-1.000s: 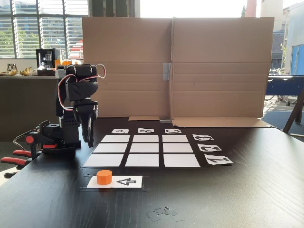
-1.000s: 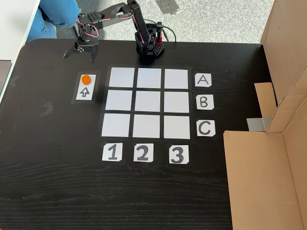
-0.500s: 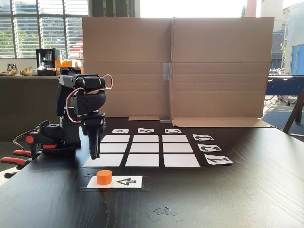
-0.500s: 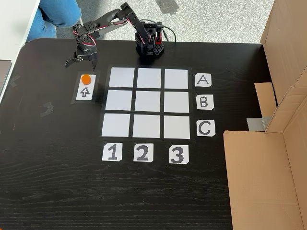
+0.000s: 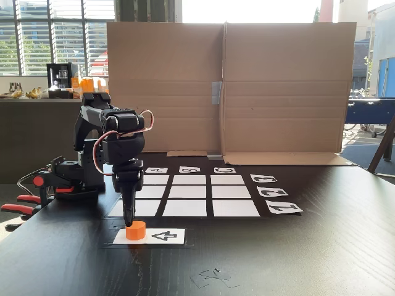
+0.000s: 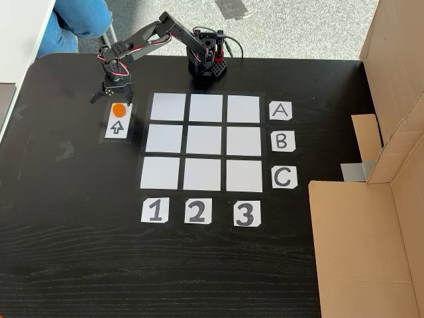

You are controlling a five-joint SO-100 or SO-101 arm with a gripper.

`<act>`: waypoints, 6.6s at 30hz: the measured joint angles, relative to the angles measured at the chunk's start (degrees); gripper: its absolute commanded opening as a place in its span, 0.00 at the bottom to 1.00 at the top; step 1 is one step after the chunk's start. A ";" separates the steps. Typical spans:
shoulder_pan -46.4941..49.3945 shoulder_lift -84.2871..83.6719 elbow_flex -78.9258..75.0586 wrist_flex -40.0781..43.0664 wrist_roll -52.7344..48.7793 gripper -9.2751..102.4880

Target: Pick up the round, orange token and place it in the grid on square A2.

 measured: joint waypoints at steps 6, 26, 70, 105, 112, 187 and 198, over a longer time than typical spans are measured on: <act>-0.70 -2.72 -1.58 0.00 0.00 0.56; -0.79 -7.82 -5.98 -0.62 2.20 0.07; 0.70 33.22 13.54 -0.62 -57.04 0.07; -42.01 80.33 68.73 0.09 -83.32 0.08; -45.26 80.77 72.77 -1.05 -83.32 0.08; -31.90 67.85 64.78 -39.29 -62.14 0.45; -10.55 73.21 48.87 -50.27 -46.76 0.45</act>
